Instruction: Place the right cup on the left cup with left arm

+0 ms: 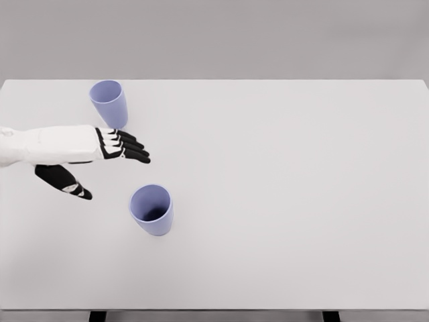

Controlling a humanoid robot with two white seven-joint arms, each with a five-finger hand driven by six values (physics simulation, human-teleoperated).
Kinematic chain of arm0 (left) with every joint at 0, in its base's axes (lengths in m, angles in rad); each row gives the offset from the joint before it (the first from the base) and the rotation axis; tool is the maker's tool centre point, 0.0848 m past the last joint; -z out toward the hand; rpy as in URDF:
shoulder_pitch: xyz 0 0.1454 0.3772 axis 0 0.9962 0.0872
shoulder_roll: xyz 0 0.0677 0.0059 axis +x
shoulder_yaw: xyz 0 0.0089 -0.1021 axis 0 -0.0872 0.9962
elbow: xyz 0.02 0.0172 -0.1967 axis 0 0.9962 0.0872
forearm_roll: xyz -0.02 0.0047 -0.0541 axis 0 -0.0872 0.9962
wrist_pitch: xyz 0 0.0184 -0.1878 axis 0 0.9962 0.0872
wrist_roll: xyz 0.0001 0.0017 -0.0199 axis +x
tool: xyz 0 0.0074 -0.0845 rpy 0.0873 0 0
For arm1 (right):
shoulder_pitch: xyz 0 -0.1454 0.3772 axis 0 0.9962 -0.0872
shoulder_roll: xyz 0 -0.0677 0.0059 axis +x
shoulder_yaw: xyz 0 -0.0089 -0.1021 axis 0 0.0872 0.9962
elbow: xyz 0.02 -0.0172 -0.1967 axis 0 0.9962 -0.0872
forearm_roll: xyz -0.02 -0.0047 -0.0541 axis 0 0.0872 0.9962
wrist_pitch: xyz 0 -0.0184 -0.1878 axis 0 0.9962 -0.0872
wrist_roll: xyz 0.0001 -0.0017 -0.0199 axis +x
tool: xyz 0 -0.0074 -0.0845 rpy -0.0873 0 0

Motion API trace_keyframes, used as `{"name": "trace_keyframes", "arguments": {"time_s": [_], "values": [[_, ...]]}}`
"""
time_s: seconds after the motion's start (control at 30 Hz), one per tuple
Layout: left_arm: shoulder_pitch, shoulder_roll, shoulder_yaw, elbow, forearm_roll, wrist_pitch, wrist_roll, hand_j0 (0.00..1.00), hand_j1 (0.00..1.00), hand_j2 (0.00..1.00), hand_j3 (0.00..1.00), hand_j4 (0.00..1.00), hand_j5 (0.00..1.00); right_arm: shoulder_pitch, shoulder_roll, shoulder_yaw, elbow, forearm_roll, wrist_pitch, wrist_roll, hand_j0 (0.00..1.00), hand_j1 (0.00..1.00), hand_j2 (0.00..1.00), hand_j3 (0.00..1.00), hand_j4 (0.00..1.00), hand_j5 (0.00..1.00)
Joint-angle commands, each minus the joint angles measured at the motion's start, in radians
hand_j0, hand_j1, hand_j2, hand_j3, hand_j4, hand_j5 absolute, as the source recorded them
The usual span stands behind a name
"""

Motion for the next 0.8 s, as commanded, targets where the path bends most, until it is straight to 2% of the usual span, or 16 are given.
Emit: {"name": "trace_keyframes", "arguments": {"time_s": [0.0, 0.17, 0.27, 0.4, 0.47, 0.67, 0.77], "values": [[0.000, 0.000, -0.013, -0.001, 0.014, 0.003, 0.000, 1.00, 1.00, 1.00, 1.00, 1.00, 1.00, 0.000, 0.000, 0.004, 0.002, 0.001, -0.001, 0.000, 1.00, 1.00, 1.00, 1.00, 1.00, 1.00], [-0.005, -0.041, -0.013, 0.001, -0.002, 0.003, 0.000, 1.00, 1.00, 1.00, 1.00, 1.00, 1.00, 0.003, 0.000, 0.001, -0.001, 0.001, -0.001, 0.000, 1.00, 1.00, 1.00, 1.00, 1.00, 1.00], [-0.002, -0.074, -0.019, 0.001, -0.066, 0.003, 0.000, 1.00, 1.00, 1.00, 1.00, 1.00, 1.00, 0.003, 0.000, -0.002, 0.002, 0.001, -0.001, 0.000, 1.00, 1.00, 1.00, 1.00, 1.00, 1.00], [0.005, -0.070, -0.028, 0.001, -0.069, 0.003, 0.000, 1.00, 1.00, 1.00, 1.00, 1.00, 1.00, 0.003, 0.000, -0.002, 0.002, 0.001, -0.001, 0.000, 1.00, 1.00, 1.00, 1.00, 1.00, 1.00], [0.006, -0.075, -0.062, -0.001, -0.077, 0.003, 0.000, 1.00, 1.00, 1.00, 1.00, 1.00, 1.00, 0.003, 0.000, 0.000, 0.001, 0.001, -0.001, 0.000, 1.00, 1.00, 1.00, 1.00, 1.00, 1.00], [0.006, -0.162, -0.071, 0.001, -0.080, 0.003, 0.000, 1.00, 1.00, 1.00, 1.00, 1.00, 1.00, 0.003, 0.000, -0.002, 0.002, 0.001, -0.001, 0.000, 1.00, 1.00, 1.00, 1.00, 1.00, 1.00], [0.005, -0.159, -0.091, 0.001, -0.078, 0.003, 0.000, 1.00, 1.00, 1.00, 1.00, 1.00, 1.00, 0.003, 0.000, -0.002, 0.002, 0.001, -0.001, 0.000, 1.00, 1.00, 1.00, 1.00, 1.00, 1.00]]}}
